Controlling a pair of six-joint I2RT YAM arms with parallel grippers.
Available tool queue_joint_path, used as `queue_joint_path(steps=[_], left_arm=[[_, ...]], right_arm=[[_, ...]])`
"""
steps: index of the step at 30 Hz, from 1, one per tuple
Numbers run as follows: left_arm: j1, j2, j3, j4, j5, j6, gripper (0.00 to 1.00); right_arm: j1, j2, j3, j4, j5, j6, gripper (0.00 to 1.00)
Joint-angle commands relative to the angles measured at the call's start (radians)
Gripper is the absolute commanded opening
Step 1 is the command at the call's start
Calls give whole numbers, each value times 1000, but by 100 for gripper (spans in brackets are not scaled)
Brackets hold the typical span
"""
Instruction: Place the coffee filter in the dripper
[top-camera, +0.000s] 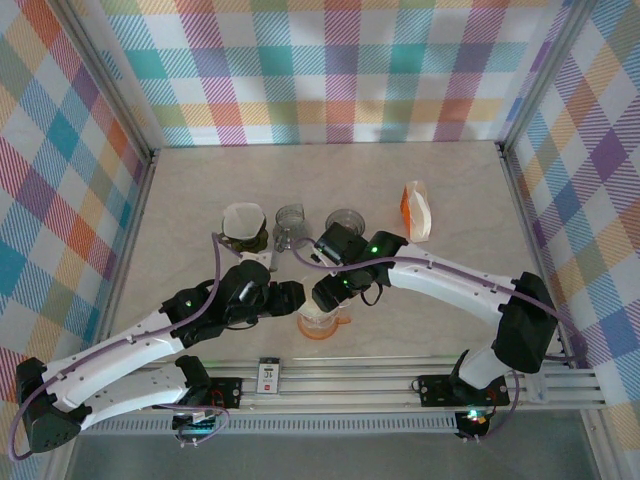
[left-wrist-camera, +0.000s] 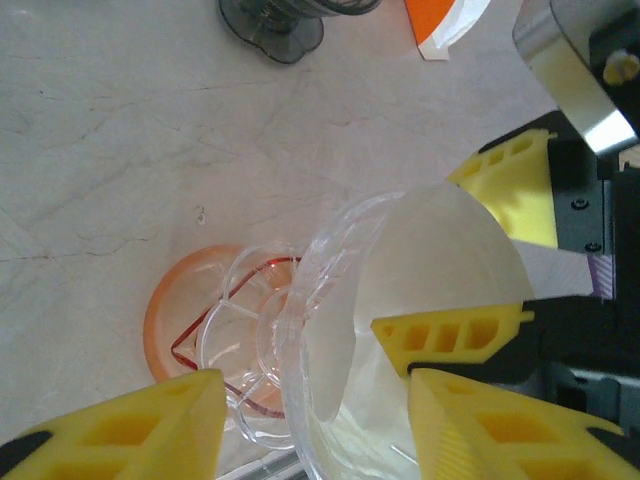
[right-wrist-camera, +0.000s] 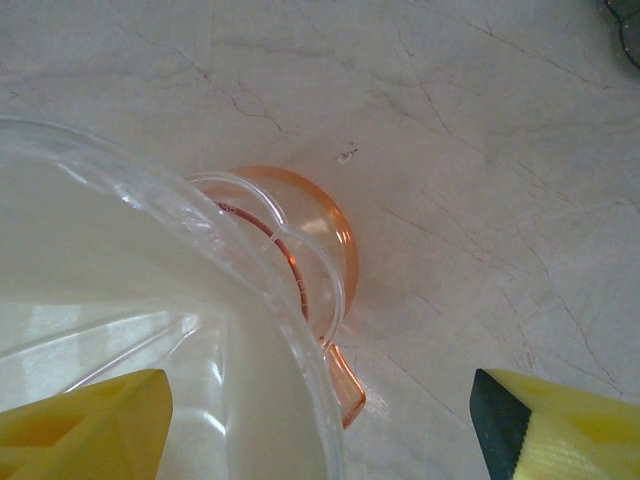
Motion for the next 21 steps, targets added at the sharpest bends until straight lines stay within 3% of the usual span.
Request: queue_joint_path(steps=[1, 7, 21], left_arm=[[-7, 1, 14, -37, 17, 22, 47], [-8, 19, 15, -48, 26, 25, 41], [-7, 15, 5, -45, 8, 19, 41]], right_arm=[[7, -37, -16, 13, 27, 28, 80], [5, -44, 28, 29, 32, 49, 83], [0, 55, 42, 32, 27, 41, 84]])
